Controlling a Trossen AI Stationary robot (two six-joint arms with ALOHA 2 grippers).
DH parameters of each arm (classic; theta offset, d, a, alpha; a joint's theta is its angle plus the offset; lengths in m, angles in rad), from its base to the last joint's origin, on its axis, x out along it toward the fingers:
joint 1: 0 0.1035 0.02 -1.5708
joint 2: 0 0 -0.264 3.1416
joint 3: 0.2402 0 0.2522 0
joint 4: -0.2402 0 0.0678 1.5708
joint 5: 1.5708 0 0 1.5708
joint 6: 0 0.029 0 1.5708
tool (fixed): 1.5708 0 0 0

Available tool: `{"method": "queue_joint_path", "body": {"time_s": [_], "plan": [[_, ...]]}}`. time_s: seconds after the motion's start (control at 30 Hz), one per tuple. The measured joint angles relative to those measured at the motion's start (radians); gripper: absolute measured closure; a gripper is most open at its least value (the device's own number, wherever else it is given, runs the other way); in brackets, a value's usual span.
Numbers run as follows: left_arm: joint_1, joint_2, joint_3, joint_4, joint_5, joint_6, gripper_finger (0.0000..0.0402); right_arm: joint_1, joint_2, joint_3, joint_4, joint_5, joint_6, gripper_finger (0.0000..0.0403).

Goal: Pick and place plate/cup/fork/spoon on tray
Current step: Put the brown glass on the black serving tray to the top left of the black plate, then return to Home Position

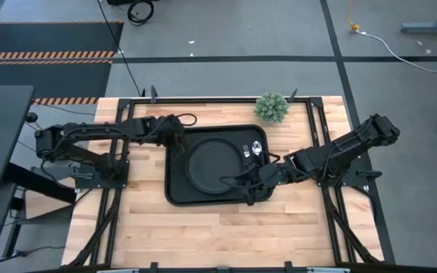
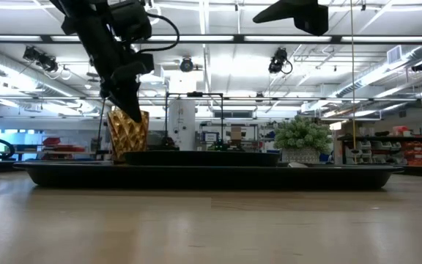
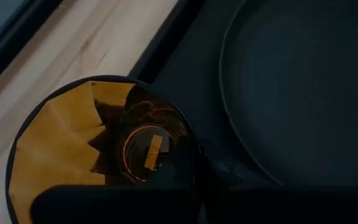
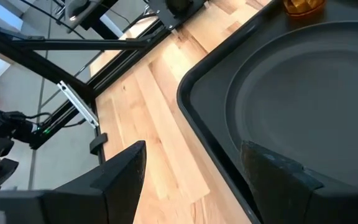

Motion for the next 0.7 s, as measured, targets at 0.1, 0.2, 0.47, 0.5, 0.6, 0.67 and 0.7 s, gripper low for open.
{"method": "queue_joint_path", "body": {"time_s": [0.1,0.2,0.47,0.5,0.6,0.67,0.7], "plan": [[-0.001,0.000,-0.009,0.011,0.002,0.001,0.0390,0.000,0.000,0.000,0.000,0.000,0.000,0.0135],[-0.001,0.000,-0.010,0.020,0.003,-0.003,0.0390,-0.002,0.000,0.000,-0.010,-0.001,0.000,0.0135],[-0.001,0.000,-0.010,0.032,0.003,-0.013,0.0379,-0.008,0.000,0.000,-0.020,-0.004,0.001,0.0135],[-0.001,0.000,-0.010,0.032,0.002,-0.017,0.0373,-0.008,0.000,0.000,-0.020,-0.004,0.001,0.0135],[-0.001,0.000,-0.010,0.036,-0.022,-0.020,0.0347,-0.009,0.000,0.000,-0.020,-0.025,0.001,0.0135],[-0.001,0.000,-0.010,0.040,-0.050,-0.021,0.0328,-0.010,0.000,0.000,-0.021,-0.049,0.002,0.0135],[-0.001,0.000,-0.010,0.048,-0.063,-0.023,0.0317,-0.010,0.000,0.000,-0.021,-0.056,0.002,0.0135]]}}
